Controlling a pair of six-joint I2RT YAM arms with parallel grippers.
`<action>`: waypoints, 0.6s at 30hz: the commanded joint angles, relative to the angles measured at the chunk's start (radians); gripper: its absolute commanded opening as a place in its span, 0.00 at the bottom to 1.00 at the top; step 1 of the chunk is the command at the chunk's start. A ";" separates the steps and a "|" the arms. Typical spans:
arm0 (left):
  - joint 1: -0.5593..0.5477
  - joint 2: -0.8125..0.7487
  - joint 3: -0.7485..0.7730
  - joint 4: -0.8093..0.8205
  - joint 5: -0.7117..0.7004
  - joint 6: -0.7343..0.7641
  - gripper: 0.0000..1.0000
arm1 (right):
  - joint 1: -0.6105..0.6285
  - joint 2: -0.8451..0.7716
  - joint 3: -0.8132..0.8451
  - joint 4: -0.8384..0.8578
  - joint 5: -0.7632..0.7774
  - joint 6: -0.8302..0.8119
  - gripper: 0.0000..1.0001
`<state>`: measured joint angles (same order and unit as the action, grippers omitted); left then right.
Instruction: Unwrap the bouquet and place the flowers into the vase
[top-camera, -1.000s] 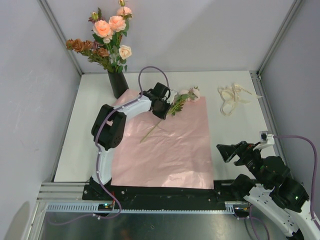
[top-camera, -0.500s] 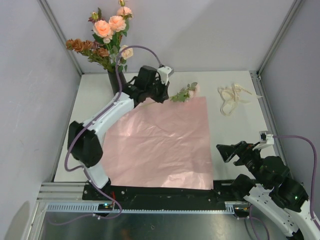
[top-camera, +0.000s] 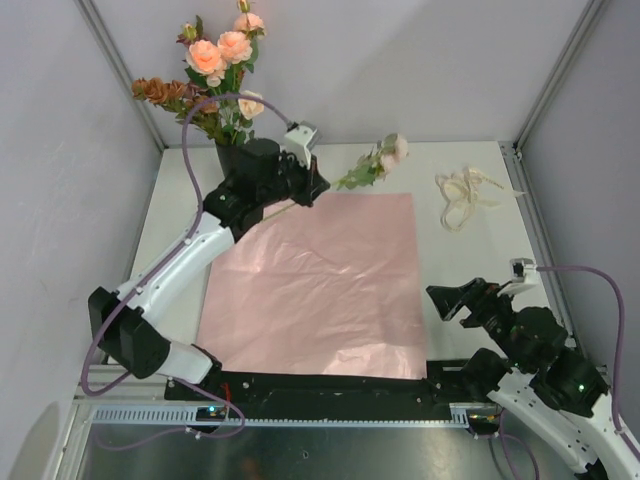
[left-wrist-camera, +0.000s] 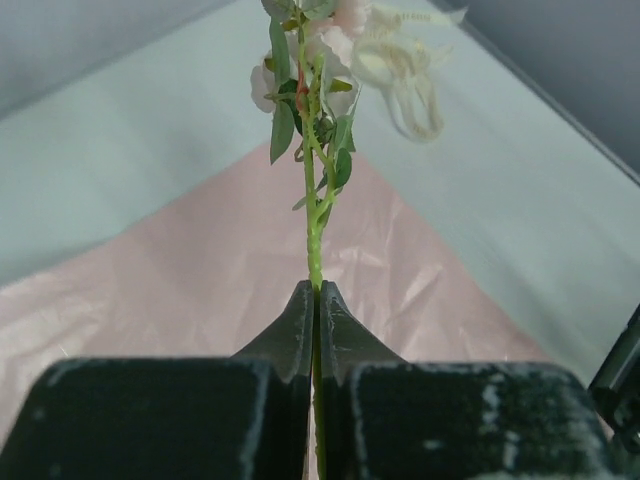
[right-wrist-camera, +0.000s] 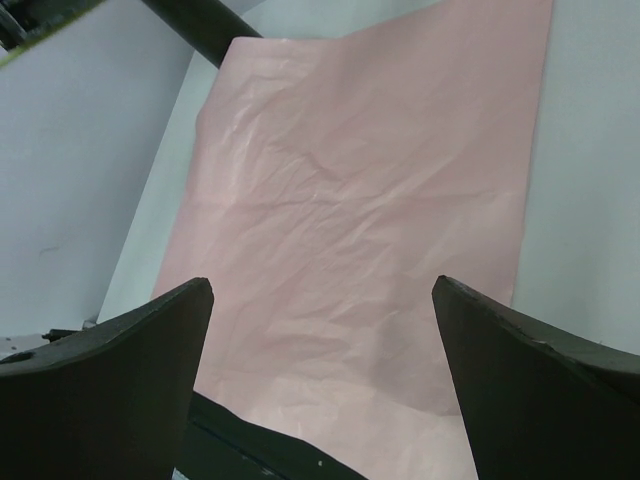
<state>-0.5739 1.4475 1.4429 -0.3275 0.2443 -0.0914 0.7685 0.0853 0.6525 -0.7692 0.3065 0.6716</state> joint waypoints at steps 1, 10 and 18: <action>-0.005 -0.056 -0.169 0.122 0.008 -0.105 0.00 | -0.005 0.081 -0.063 0.187 -0.042 0.094 0.98; -0.010 -0.050 -0.461 0.321 -0.002 -0.216 0.00 | -0.010 0.445 -0.050 0.529 -0.104 0.226 0.96; -0.037 0.044 -0.535 0.260 -0.015 -0.227 0.00 | -0.010 0.362 -0.067 0.423 -0.039 0.189 0.97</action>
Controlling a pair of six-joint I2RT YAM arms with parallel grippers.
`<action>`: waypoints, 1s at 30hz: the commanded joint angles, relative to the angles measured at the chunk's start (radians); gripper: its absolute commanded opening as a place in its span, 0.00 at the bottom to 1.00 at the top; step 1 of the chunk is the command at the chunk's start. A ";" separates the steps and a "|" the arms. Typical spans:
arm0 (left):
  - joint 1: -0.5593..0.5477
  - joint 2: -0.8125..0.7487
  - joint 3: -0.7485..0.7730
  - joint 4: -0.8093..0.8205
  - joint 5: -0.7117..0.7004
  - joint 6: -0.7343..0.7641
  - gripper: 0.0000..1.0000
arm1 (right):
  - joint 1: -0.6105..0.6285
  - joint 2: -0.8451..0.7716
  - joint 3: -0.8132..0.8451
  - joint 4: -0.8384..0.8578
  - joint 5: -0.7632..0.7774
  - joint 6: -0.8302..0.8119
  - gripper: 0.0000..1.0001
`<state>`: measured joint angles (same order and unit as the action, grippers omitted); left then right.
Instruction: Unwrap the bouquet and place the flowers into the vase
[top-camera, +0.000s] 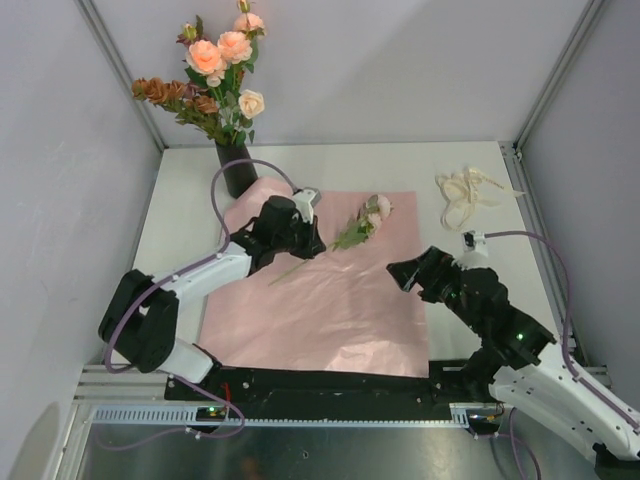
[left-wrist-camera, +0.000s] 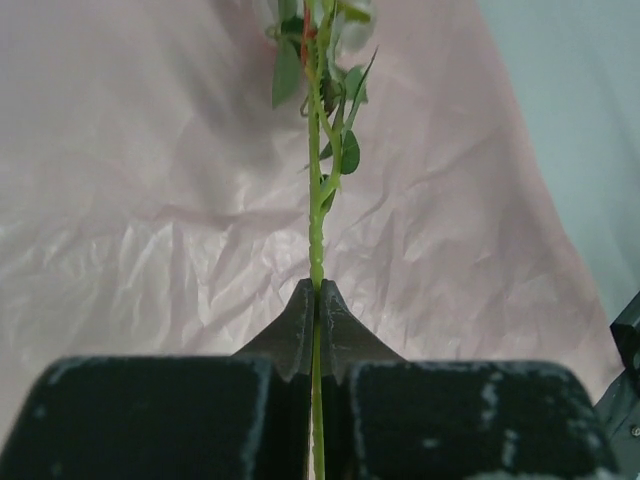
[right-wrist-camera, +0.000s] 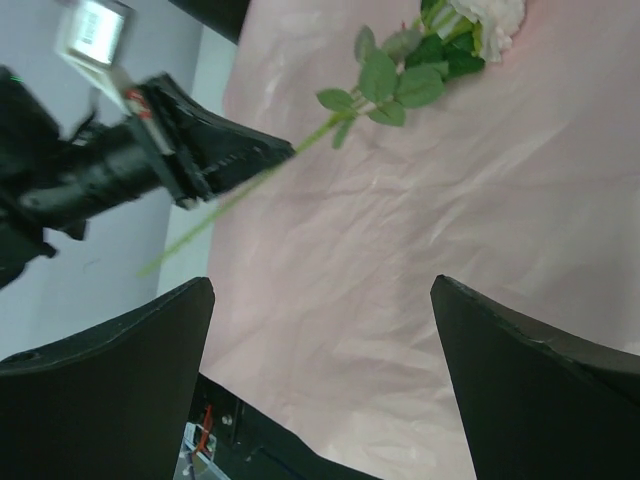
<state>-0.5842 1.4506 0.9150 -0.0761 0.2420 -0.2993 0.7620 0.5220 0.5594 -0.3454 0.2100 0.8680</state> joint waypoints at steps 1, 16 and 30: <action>-0.032 0.053 -0.002 -0.006 -0.017 -0.016 0.00 | -0.004 -0.096 0.022 -0.016 0.076 -0.018 0.98; -0.137 0.306 0.198 -0.217 -0.152 0.111 0.41 | -0.006 -0.296 0.017 -0.143 0.169 -0.099 0.98; -0.153 0.434 0.280 -0.281 -0.230 0.170 0.30 | -0.009 -0.343 0.017 -0.160 0.179 -0.110 0.98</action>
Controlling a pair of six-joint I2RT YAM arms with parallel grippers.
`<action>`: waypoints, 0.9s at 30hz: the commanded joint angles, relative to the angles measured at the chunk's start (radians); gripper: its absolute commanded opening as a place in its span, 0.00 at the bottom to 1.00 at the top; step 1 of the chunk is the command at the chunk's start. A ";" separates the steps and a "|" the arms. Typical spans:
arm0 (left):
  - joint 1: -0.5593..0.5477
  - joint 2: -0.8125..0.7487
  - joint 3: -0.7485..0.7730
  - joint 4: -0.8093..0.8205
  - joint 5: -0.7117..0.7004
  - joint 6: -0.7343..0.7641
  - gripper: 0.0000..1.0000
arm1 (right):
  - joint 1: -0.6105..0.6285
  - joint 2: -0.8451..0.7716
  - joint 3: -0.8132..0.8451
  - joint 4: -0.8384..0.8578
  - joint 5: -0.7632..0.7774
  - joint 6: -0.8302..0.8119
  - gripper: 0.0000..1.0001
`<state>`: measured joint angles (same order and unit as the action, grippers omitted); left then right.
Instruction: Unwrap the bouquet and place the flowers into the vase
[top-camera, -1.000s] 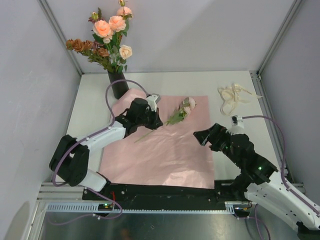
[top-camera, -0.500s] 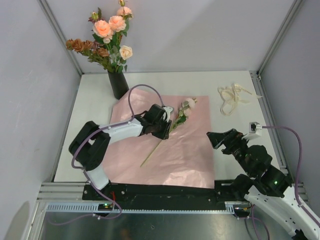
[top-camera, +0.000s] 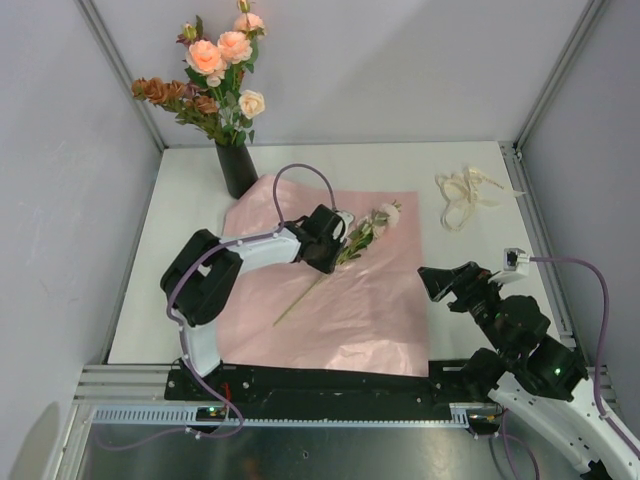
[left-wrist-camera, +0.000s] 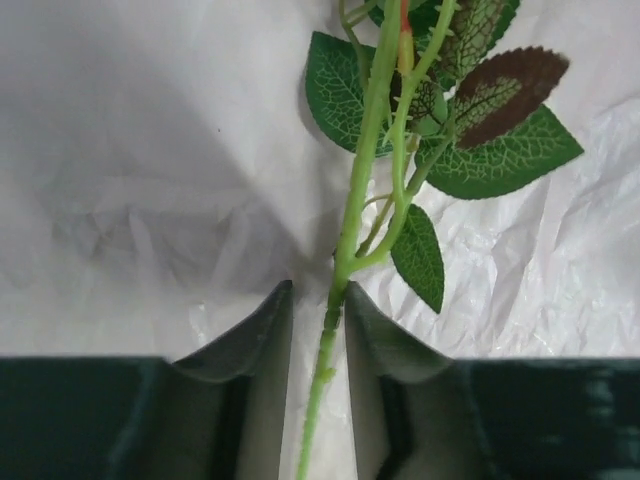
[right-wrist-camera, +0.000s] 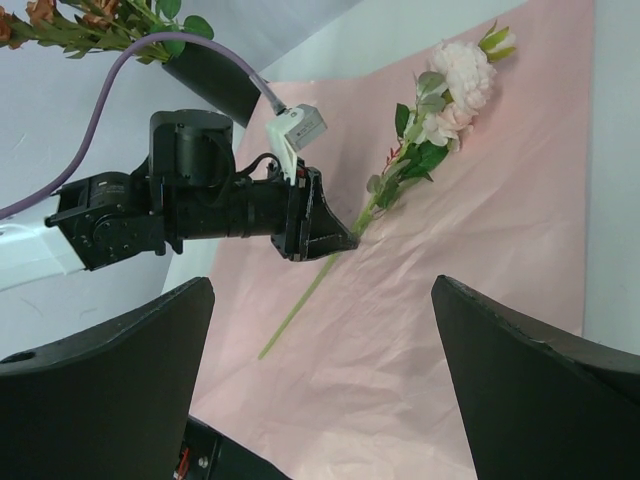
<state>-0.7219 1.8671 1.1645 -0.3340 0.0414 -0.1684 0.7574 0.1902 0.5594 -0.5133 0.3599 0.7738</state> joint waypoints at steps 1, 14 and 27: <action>-0.020 0.010 0.032 -0.024 -0.029 0.044 0.20 | -0.004 -0.008 0.017 0.007 0.029 -0.017 0.98; 0.016 -0.473 0.046 -0.021 -0.054 0.040 0.00 | -0.004 0.042 0.009 0.010 0.028 -0.026 0.98; 0.374 -0.808 0.115 0.241 -0.055 0.131 0.00 | -0.005 0.077 -0.029 0.039 0.005 -0.058 0.99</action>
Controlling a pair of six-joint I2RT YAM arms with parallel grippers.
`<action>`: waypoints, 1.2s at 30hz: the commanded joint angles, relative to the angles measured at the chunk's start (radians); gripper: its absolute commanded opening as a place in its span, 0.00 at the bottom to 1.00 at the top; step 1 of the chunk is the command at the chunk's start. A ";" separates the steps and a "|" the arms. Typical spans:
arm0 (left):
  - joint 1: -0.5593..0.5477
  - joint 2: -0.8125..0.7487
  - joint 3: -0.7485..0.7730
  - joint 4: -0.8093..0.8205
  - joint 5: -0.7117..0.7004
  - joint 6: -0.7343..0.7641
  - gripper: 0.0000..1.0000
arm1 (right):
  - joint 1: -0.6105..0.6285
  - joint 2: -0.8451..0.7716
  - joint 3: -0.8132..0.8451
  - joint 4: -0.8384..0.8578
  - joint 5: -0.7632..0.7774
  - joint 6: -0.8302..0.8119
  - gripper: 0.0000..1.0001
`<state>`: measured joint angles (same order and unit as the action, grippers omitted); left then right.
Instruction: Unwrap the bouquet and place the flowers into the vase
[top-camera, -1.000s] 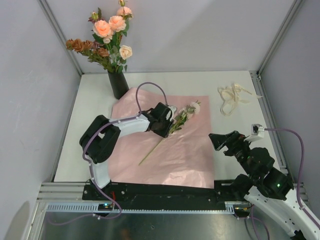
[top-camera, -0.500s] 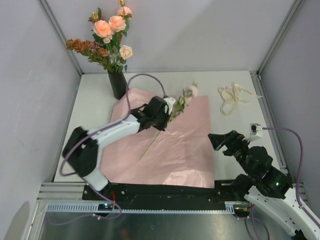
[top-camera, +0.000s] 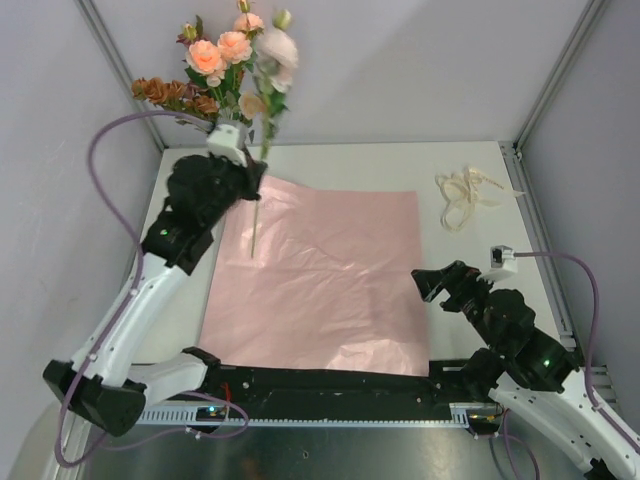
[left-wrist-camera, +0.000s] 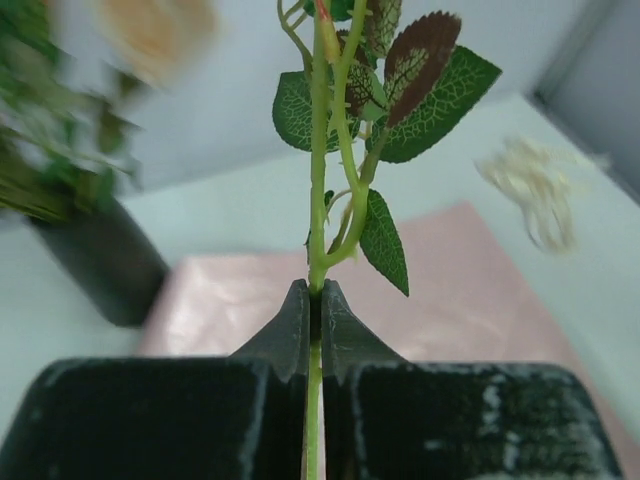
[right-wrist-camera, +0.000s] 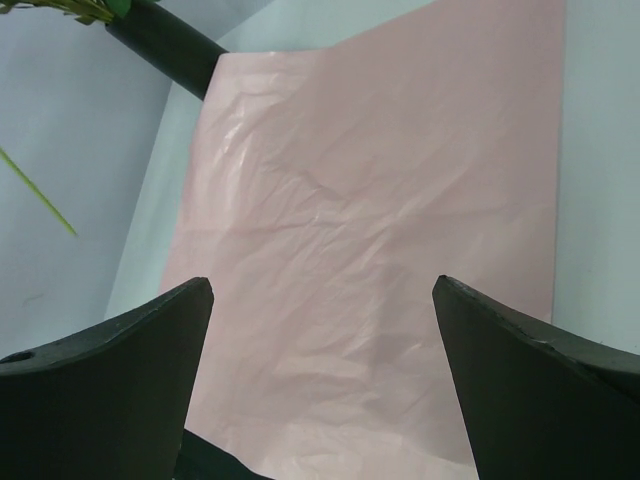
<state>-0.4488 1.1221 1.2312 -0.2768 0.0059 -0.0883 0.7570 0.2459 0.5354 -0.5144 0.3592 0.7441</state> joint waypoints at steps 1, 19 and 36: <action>0.136 -0.066 0.046 0.227 -0.035 0.047 0.00 | -0.005 0.027 -0.005 0.040 0.007 -0.030 0.99; 0.386 0.262 0.084 1.019 -0.037 0.073 0.00 | -0.011 0.070 0.002 0.036 0.023 -0.046 0.99; 0.436 0.568 0.238 1.212 0.157 0.025 0.00 | -0.013 0.129 0.035 0.031 0.024 -0.050 0.99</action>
<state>-0.0227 1.6585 1.4059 0.8330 0.1127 -0.0628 0.7486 0.3618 0.5316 -0.5041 0.3607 0.7052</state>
